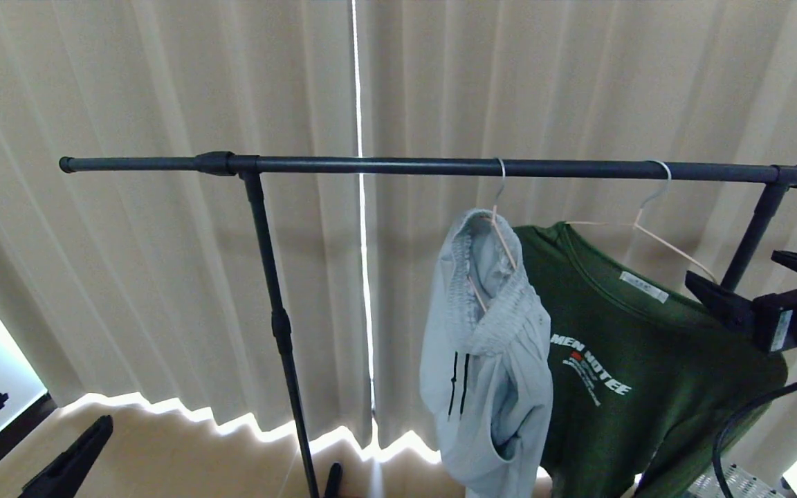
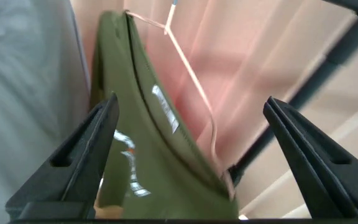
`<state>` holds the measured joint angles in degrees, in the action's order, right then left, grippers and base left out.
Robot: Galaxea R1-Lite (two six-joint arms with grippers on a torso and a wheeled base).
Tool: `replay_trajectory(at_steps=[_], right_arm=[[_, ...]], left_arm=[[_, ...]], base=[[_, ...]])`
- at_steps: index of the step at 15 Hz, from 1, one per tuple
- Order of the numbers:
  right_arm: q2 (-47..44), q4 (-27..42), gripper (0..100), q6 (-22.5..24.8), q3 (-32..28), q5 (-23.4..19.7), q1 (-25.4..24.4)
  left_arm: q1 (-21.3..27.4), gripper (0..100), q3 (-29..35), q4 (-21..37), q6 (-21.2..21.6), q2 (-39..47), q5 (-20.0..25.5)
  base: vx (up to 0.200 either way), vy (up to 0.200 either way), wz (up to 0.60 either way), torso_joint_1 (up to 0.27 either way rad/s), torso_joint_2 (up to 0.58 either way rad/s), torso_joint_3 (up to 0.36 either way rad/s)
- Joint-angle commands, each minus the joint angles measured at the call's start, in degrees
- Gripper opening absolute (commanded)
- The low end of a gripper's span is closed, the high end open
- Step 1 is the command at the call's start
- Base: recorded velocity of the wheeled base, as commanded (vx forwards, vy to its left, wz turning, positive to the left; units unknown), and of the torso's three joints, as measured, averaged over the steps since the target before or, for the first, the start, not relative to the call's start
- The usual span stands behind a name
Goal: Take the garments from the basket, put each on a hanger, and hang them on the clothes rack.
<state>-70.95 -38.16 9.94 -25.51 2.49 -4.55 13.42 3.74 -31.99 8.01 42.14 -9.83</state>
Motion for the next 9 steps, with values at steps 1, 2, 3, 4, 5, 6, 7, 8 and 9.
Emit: replay_trajectory(at_steps=[1, 2, 3, 4, 5, 6, 7, 8, 9], right_arm=[[11.0, 0.2, 100, -0.2, 6.5, -1.2, -0.1], [15.1, 0.5, 100, -0.4, 9.6, -2.6, -0.1], [18.9, 1.6, 100, -0.7, 12.4, -2.9, -0.1], [21.9, 3.5, 100, -0.7, 14.5, -2.8, 0.0], [25.4, 7.0, 100, -0.7, 16.3, -2.8, 0.1], [30.3, 13.1, 100, -0.8, 17.5, -2.7, 0.1], [34.9, 19.4, 100, -1.0, 17.6, -2.7, 0.0], [39.6, 25.5, 100, -1.6, 17.2, -2.6, 0.0], [44.4, 31.5, 100, -1.8, 17.2, -2.4, 0.1]], left_arm=[[-7.3, 100, -2.7, 6.7, 0.0, -11.3, -0.1], [-9.8, 100, -2.2, 12.7, 0.0, -15.8, 0.0], [-11.6, 100, -1.1, 18.3, 0.0, -20.1, 0.2], [-12.4, 100, -0.3, 22.4, 0.0, -23.6, 0.4], [-12.4, 100, 0.5, 26.1, 0.0, -26.8, 0.5], [-12.3, 100, 0.7, 29.1, -0.1, -29.9, 0.5], [-12.3, 100, -0.1, 30.1, -0.1, -32.4, 0.5], [-12.2, 100, -1.1, 30.7, -0.1, -34.6, 0.5], [-12.1, 100, -2.5, 31.3, -0.1, -37.0, 0.5]], base=[[0.0, 0.0, 0.0, 0.0, 0.0, 0.0], [0.0, 0.0, 0.0, 0.0, 0.0, 0.0], [0.0, 0.0, 0.0, 0.0, 0.0, 0.0], [0.0, 0.0, 0.0, 0.0, 0.0, 0.0], [0.0, 0.0, 0.0, 0.0, 0.0, 0.0], [0.0, 0.0, 0.0, 0.0, 0.0, 0.0], [0.0, 0.0, 0.0, 0.0, 0.0, 0.0], [0.0, 0.0, 0.0, 0.0, 0.0, 0.0], [0.0, 0.0, 0.0, 0.0, 0.0, 0.0]])
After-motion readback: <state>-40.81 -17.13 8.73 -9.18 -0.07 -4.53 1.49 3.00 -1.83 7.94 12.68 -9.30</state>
